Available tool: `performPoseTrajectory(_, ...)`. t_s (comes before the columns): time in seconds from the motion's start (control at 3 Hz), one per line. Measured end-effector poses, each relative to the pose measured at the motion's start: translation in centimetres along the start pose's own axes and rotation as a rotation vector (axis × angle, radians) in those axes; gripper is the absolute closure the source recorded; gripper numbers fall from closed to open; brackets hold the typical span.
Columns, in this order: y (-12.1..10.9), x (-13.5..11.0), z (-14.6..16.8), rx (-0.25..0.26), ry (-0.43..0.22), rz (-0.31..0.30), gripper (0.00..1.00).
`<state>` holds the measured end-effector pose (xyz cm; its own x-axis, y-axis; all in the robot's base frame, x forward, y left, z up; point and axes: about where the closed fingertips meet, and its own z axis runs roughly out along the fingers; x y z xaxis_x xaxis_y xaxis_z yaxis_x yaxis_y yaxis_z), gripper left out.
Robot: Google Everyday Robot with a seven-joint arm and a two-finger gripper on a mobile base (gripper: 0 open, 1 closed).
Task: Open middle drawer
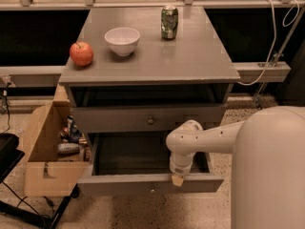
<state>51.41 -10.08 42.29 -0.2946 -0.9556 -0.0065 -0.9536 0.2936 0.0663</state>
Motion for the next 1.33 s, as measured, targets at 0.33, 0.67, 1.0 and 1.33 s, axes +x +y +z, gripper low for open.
performPoseTrajectory(0.33, 0.09, 0.05, 0.14, -0.003, 0.002, -0.001, 0.48)
performPoseTrajectory(0.67, 0.23, 0.13, 0.34, -0.007, 0.004, -0.001, 0.17)
performPoseTrajectory(1.0, 0.32, 0.19, 0.46, -0.009, 0.005, -0.001, 0.00)
performPoseTrajectory(1.33, 0.63, 0.47, 0.77, -0.012, 0.000, 0.003, 0.00)
